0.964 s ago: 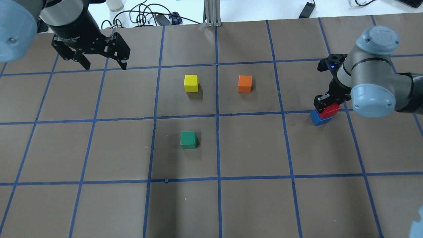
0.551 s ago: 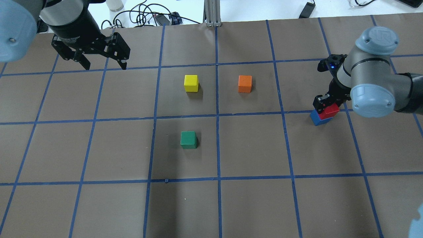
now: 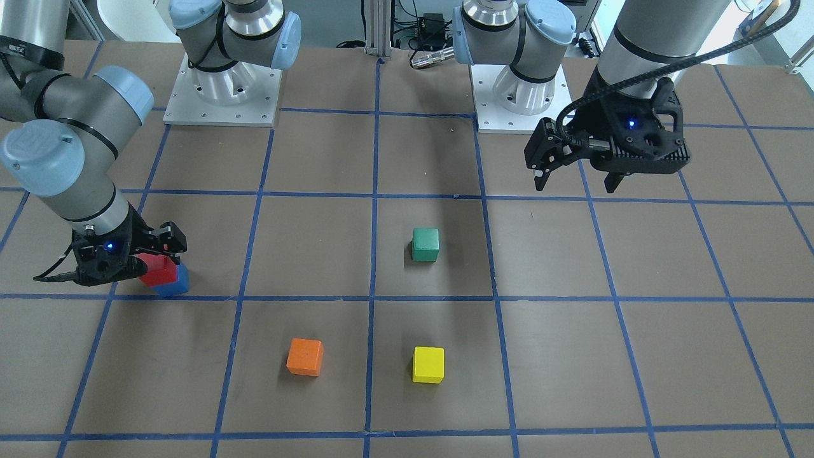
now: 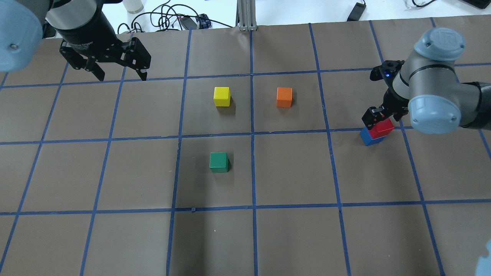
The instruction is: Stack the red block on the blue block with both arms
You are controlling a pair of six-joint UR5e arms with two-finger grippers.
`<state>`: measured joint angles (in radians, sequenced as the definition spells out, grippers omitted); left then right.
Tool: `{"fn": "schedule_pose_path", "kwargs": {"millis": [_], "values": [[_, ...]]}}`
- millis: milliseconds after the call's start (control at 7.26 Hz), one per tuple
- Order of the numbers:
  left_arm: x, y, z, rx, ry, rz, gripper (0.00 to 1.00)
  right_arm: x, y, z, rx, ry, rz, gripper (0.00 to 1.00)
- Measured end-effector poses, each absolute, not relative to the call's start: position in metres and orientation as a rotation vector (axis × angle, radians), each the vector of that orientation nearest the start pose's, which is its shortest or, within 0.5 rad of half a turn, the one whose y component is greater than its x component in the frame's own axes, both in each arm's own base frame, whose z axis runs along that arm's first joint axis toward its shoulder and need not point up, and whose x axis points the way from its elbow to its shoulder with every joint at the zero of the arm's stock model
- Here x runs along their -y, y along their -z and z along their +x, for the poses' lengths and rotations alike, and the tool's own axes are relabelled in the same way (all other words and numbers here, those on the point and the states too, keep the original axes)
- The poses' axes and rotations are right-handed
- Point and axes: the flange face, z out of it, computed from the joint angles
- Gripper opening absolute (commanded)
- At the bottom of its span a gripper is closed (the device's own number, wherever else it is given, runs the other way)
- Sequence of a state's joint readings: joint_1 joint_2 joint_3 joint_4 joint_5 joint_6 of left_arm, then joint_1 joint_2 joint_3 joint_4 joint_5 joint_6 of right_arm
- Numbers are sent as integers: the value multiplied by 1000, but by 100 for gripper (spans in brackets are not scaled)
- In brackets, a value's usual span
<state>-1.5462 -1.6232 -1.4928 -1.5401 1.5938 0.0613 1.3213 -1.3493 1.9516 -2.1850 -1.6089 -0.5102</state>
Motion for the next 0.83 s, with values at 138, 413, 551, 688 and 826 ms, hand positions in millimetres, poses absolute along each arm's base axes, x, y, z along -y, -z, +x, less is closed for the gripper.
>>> {"fn": "schedule_pose_path", "kwargs": {"millis": [138,413,551,688,826], "values": [[523,-503,-118,-3115,86,56,100,537,-270,-3,-3159,-4,-388,100],[523,-503,-118,-3114,86,56,100,542,-319,-3,-3163,-39,-270,100],[523,-503,-118,-3114,86,56,100,542,-354,-1,-3160,-61,-220,100],[523,-503,-118,-3114,86,56,100,542,-389,1,-3156,-78,-171,100],[523,-503,-118,-3114,86,56,100,543,-418,9,-3154,-82,-112,100]]}}
